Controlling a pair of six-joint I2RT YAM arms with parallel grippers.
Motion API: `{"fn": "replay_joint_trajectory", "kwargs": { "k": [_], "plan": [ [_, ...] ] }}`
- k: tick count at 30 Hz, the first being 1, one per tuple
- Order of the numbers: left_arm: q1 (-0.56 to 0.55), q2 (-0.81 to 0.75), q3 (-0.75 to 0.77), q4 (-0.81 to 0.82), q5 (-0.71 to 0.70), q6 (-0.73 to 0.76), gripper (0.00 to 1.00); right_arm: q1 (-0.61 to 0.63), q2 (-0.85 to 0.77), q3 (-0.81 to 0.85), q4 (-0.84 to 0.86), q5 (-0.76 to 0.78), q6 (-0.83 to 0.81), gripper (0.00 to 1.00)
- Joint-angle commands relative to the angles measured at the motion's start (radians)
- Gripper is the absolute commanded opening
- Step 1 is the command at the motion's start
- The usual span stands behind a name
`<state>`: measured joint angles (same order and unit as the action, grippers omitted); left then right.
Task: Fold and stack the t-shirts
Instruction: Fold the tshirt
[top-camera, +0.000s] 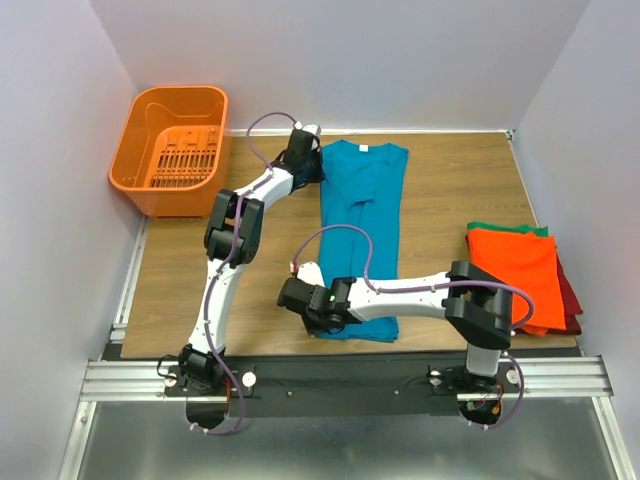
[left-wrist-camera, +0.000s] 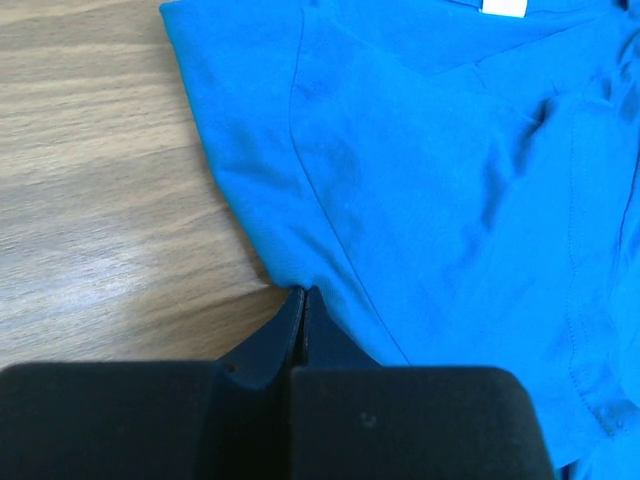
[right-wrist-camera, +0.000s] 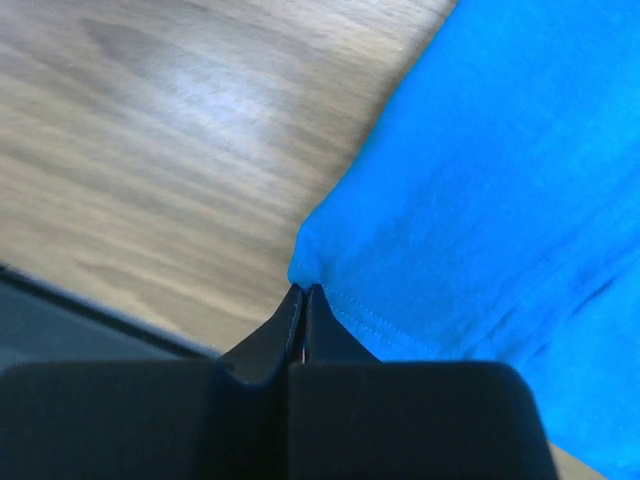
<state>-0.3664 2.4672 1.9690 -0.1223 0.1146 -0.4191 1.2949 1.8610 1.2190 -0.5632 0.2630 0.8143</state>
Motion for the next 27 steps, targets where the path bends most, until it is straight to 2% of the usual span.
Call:
{"fn": "replay_joint_trajectory", "kwargs": {
  "k": [1, 13, 14, 15, 16, 17, 19, 20, 21, 23, 27],
  "plan": [
    [0.017, -0.001, 0.028, -0.005, -0.044, -0.006, 0.00, 0.009, -0.080, -0.019, 0.020, -0.056, -0.004, 0.01],
    [0.047, -0.059, -0.015, 0.016, -0.161, 0.009, 0.00, 0.009, -0.102, -0.038, 0.089, -0.117, -0.023, 0.03],
    [0.049, -0.062, -0.018, 0.018, -0.155, 0.014, 0.00, 0.009, -0.102, -0.036, 0.091, -0.119, -0.027, 0.12],
    [0.052, -0.065, -0.018, 0.018, -0.155, 0.014, 0.02, 0.009, -0.102, -0.032, 0.092, -0.114, -0.027, 0.17],
    [0.058, -0.068, -0.021, 0.018, -0.156, 0.025, 0.12, 0.009, -0.108, -0.029, 0.094, -0.105, -0.027, 0.22],
    [0.060, -0.074, -0.021, 0.019, -0.155, 0.031, 0.19, 0.009, -0.114, -0.027, 0.092, -0.100, -0.027, 0.34],
    [0.061, -0.105, -0.033, 0.026, -0.165, 0.057, 0.32, 0.007, -0.146, -0.033, 0.094, -0.079, -0.024, 0.43],
    [0.063, -0.119, -0.039, 0.030, -0.174, 0.068, 0.40, 0.004, -0.164, -0.044, 0.094, -0.071, -0.023, 0.52],
    [0.064, -0.144, -0.042, 0.033, -0.176, 0.075, 0.41, -0.002, -0.178, -0.052, 0.094, -0.067, -0.018, 0.57],
    [0.066, -0.183, -0.045, 0.027, -0.182, 0.094, 0.43, -0.031, -0.239, -0.091, 0.092, -0.051, 0.005, 0.63],
    [0.064, -0.280, -0.102, 0.026, -0.181, 0.072, 0.43, -0.130, -0.416, -0.226, 0.092, -0.030, 0.071, 0.62]
  ]
}}
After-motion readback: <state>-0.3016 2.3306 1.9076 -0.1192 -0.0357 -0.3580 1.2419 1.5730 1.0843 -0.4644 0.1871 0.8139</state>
